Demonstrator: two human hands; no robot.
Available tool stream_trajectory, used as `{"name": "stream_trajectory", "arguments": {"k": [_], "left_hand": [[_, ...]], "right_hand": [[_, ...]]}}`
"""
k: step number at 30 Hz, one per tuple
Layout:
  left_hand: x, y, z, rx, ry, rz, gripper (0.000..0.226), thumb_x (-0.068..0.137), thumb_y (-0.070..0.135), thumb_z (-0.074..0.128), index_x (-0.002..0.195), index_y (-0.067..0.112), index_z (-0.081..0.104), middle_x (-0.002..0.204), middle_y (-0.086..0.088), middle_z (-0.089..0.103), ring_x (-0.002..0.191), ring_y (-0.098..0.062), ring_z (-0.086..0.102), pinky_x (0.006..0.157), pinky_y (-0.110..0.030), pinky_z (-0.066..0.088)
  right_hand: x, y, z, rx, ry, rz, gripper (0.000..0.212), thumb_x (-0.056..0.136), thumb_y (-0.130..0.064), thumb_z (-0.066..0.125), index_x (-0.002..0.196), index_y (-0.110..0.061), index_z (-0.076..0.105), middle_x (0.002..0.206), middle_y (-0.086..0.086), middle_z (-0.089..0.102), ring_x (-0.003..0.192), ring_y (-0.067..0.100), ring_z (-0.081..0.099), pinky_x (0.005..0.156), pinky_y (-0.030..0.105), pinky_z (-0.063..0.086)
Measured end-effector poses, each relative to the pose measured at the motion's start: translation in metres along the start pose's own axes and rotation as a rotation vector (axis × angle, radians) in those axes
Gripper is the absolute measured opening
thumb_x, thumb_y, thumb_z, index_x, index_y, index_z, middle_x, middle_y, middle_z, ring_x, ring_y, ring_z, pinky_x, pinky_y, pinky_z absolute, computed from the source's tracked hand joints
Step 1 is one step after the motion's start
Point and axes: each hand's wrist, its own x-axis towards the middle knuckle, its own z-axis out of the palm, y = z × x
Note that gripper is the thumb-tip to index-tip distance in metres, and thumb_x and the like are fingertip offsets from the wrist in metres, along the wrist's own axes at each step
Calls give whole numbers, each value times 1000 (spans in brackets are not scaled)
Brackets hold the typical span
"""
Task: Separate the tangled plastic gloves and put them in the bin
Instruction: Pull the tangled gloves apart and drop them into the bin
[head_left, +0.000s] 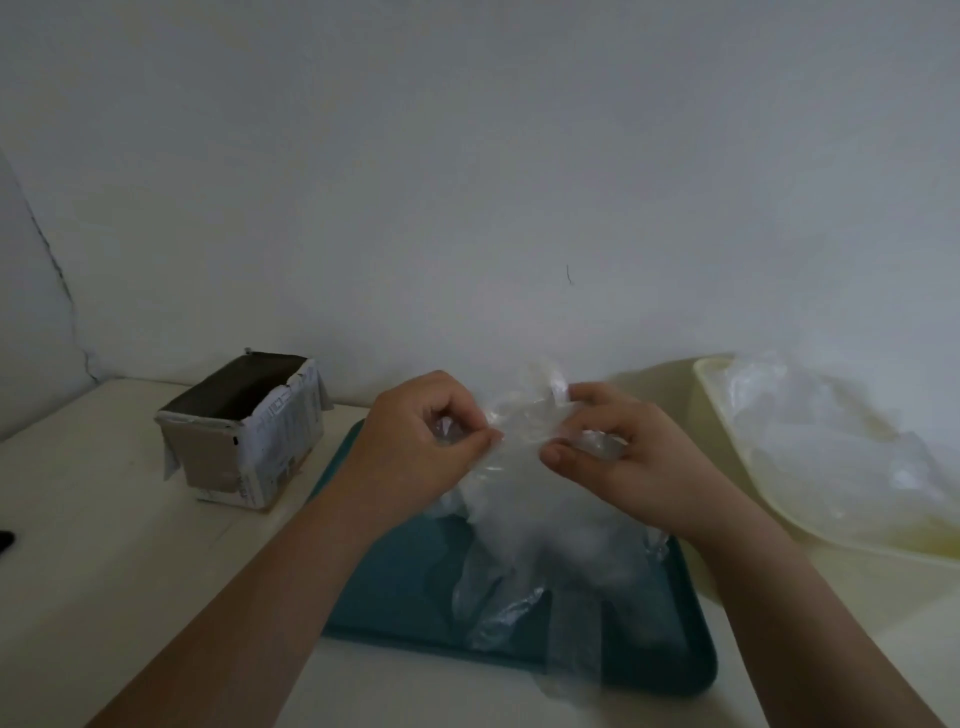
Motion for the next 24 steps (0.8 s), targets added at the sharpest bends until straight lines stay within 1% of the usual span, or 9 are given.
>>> {"name": "stream_trajectory", "arguments": {"k": [2,5,7,10,12,15,19,21,24], "left_hand": [[-2,6,2,-133,-14,-110,34,81,4,87,98,23,65,83,1,65,75,-11,64,73,-20,54],[-1,3,3,-117,-54,-68,61,81,5,87,126,36,59,85,2,58,80,-9,60,82,-20,51],[-2,2,3,-113,-108,-50,71,77,18,91,135,41,56,91,8,59,85,-8,61,83,-23,51],[-5,7,2,-225,-277,-231,100,66,48,96,151,41,44,127,11,64,110,-7,69,88,-25,58],[-6,15,0,-472,-342,-448,85,80,44,88,153,34,45,138,1,65,116,-14,71,96,-33,59],[-6,15,3,-784,-277,-681,51,87,16,72,137,19,63,122,-8,76,105,-23,75,96,-40,57],[-4,0,1,-704,-350,-606,52,80,6,78,131,8,70,128,-17,73,96,-24,71,81,-30,61],[-1,-4,-5,-756,-320,-603,48,80,3,79,128,5,72,126,-18,73,93,-23,70,73,-28,61],[4,-3,-12,-832,-205,-586,36,72,0,78,107,7,78,99,-11,75,80,-18,71,66,-28,61]], "right_hand": [[0,5,1,62,-5,-31,2,88,-22,81,88,-20,82,107,-5,72,100,9,70,95,43,52],[0,5,1,155,-25,-87,5,88,-19,80,91,-16,82,103,-3,75,97,16,72,93,46,54],[-1,3,3,239,-26,-135,9,88,-17,78,92,-9,82,109,0,76,102,20,72,97,47,54],[-2,1,12,373,-37,-170,12,93,-10,74,100,-3,80,110,8,78,105,28,74,99,54,54],[-2,4,16,428,-19,-142,14,93,-13,75,101,-1,79,102,12,79,98,33,75,94,56,56],[-1,12,18,474,-30,-109,33,88,-24,79,91,8,74,85,32,67,75,31,65,73,48,50],[-1,19,15,505,-59,-62,50,83,-33,79,86,16,67,80,40,59,71,27,57,68,43,45],[-1,22,14,492,-80,-43,44,84,-30,78,81,13,67,77,37,62,69,27,59,67,40,45],[-1,23,16,475,-87,-21,33,85,-20,74,70,8,65,65,21,65,60,23,57,63,34,43]]}}
